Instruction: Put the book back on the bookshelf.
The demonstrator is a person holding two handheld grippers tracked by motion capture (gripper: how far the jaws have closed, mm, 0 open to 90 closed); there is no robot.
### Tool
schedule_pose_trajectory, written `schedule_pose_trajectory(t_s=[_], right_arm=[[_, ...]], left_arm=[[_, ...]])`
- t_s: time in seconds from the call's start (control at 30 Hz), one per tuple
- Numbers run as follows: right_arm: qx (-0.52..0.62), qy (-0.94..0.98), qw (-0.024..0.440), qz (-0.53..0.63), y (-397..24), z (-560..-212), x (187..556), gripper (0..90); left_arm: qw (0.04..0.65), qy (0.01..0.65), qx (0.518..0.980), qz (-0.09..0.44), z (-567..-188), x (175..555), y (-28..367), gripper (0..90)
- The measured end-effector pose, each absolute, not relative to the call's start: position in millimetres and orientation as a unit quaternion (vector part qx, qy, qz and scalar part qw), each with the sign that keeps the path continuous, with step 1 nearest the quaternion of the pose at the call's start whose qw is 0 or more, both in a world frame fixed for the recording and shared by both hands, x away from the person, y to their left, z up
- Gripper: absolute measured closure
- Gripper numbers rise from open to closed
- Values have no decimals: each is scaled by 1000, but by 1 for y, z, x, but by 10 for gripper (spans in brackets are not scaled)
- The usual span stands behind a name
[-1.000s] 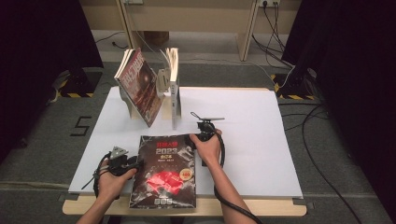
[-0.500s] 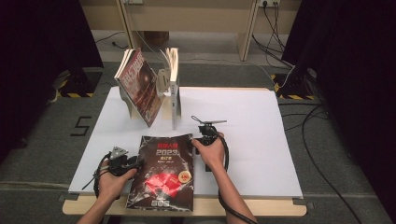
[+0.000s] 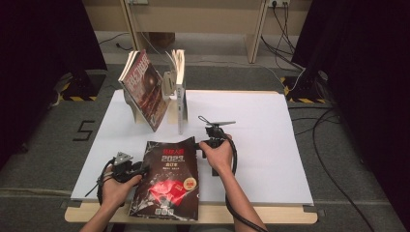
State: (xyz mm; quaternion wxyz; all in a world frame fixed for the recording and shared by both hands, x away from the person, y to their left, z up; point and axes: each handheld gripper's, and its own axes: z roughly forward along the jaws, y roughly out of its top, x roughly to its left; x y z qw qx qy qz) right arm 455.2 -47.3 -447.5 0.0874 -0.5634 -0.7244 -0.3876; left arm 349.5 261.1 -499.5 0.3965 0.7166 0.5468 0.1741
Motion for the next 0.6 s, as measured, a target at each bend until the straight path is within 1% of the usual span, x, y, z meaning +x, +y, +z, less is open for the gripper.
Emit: schedule_pose_trajectory(t_s=[0.03,0.07,0.1,0.13,0.17,0.27,0.43,0.47,0.6], right_arm=[[-563,-722,88,-393,-46,-443,453,873],[-563,-722,88,-393,-46,-443,453,873],[-563,-720,87,-397,-45,-441,452,873],[-561,-717,84,-405,-45,-438,449,874],[-561,-717,84,-405,-45,-438,449,874],[-560,-711,84,-416,-45,-431,446,874],[-551,-707,76,-437,-39,-419,442,874],[-545,-707,71,-446,-35,-413,440,875],[-536,-707,62,-458,-29,-402,436,875]], left_arm=[[397,547,716,174,-500,349,261,559],[397,547,716,172,-499,350,260,559],[402,550,713,165,-499,350,261,539],[416,560,701,148,-499,351,264,510],[416,560,701,148,-499,351,264,510],[458,580,662,125,-497,351,273,516],[484,569,649,146,-478,347,280,481],[485,566,650,151,-474,346,281,466],[487,557,652,166,-461,343,282,455]])
